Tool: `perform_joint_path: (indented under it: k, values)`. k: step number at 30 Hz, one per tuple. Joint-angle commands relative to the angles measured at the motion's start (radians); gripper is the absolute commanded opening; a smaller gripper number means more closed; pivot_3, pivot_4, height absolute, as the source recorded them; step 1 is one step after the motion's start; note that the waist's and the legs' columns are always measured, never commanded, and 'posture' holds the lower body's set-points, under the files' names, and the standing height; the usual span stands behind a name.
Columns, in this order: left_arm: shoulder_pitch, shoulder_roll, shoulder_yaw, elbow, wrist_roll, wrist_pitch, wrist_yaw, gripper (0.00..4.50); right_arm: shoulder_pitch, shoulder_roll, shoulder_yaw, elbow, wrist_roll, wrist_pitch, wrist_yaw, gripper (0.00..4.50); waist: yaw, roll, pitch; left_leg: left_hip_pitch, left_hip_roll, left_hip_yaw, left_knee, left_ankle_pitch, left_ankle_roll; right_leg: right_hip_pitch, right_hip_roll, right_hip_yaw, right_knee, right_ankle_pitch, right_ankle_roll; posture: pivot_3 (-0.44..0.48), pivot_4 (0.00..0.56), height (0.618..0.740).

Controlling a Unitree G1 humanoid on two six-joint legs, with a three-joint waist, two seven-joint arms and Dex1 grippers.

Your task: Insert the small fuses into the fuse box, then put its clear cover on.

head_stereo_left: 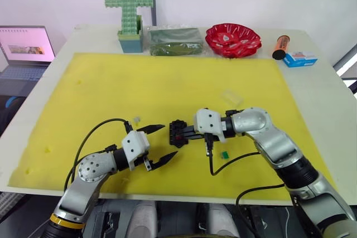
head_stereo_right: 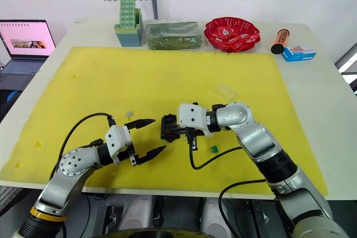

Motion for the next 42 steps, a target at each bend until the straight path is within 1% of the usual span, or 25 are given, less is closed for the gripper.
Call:
perform_joint_path:
  k: [1, 15, 19, 25, 30, 33, 37, 40, 42]
  values:
    - [-0.009, -0.003, 0.01, -0.037, -0.007, 0.002, 0.008, 4.5, 0.025, -0.028, 0.014, 0.006, -0.019, 0.021, 0.018, 0.01, 0.001, 0.0, 0.0, 0.0, 0.0, 0.0, 0.0, 0.0, 0.0, 0.0, 0.0, 0.0, 0.0, 0.0, 0.0, 0.0, 0.15, 0.74]
    - [-0.02, 0.0, 0.009, -0.034, -0.008, 0.013, 0.005, 4.5, 0.031, -0.023, 0.015, -0.011, -0.026, 0.03, 0.004, 0.01, 0.0, 0.0, 0.0, 0.0, 0.0, 0.0, 0.0, 0.0, 0.0, 0.0, 0.0, 0.0, 0.0, 0.0, 0.0, 0.0, 0.15, 0.74]
    - [-0.017, 0.001, 0.009, -0.038, -0.008, 0.015, 0.006, 4.5, 0.023, -0.02, 0.029, 0.024, -0.064, 0.013, -0.023, 0.01, 0.0, 0.0, 0.0, 0.0, 0.0, 0.0, 0.0, 0.0, 0.0, 0.0, 0.0, 0.0, 0.0, -0.001, -0.001, 0.0, 0.15, 0.74]
    - [-0.011, 0.004, 0.011, -0.036, -0.008, 0.011, 0.004, 4.5, 0.023, -0.037, 0.065, 0.062, -0.122, -0.037, -0.024, 0.01, 0.0, 0.001, -0.001, 0.002, 0.0, 0.0, 0.0, 0.0, 0.0, 0.0, 0.0, 0.0, 0.0, -0.001, -0.002, 0.0, 0.15, 0.74]
    - [-0.011, 0.005, 0.013, -0.03, -0.009, 0.007, 0.001, 4.5, 0.019, -0.023, 0.031, 0.057, -0.088, -0.06, -0.02, 0.01, 0.0, 0.001, -0.001, 0.005, 0.0, 0.0, 0.0, 0.0, 0.0, 0.0, 0.0, 0.0, -0.001, -0.002, -0.003, 0.0, 0.15, 0.74]
    - [-0.002, 0.017, 0.023, -0.044, -0.022, 0.013, -0.011, 4.5, 0.019, -0.012, -0.018, 0.024, -0.026, -0.032, -0.021, 0.01, 0.0, 0.001, -0.001, 0.005, 0.0, 0.0, 0.0, 0.0, 0.0, 0.0, 0.0, 0.0, -0.001, -0.002, -0.003, 0.0, 0.15, 0.74]
    - [0.034, 0.075, 0.115, -0.163, -0.144, 0.138, -0.019, 4.5, 0.011, -0.016, -0.11, -0.065, 0.095, 0.041, -0.014, 0.01, -0.001, 0.001, -0.001, 0.001, 0.0, 0.0, 0.0, 0.0, 0.0, 0.001, 0.0, 0.0, 0.0, -0.001, -0.003, 0.0, 0.15, 0.74]
    - [0.07, 0.132, 0.172, -0.234, -0.243, 0.22, -0.049, 4.5, 0.01, -0.023, -0.174, -0.096, 0.145, 0.084, -0.028, 0.01, -0.001, 0.001, -0.001, 0.0, 0.001, 0.0, 0.0, 0.0, 0.0, -0.001, 0.0, 0.0, 0.0, -0.001, -0.002, 0.0, 0.15, 0.74]
    - [0.103, 0.168, 0.224, -0.261, -0.294, 0.24, -0.078, 4.5, 0.014, -0.038, -0.218, -0.112, 0.171, 0.11, -0.036, 0.42, -0.002, 0.001, -0.001, 0.0, 0.001, 0.0, 0.0, 0.0, 0.0, -0.001, 0.0, 0.0, 0.0, -0.001, -0.002, 0.0, 0.15, 0.74]
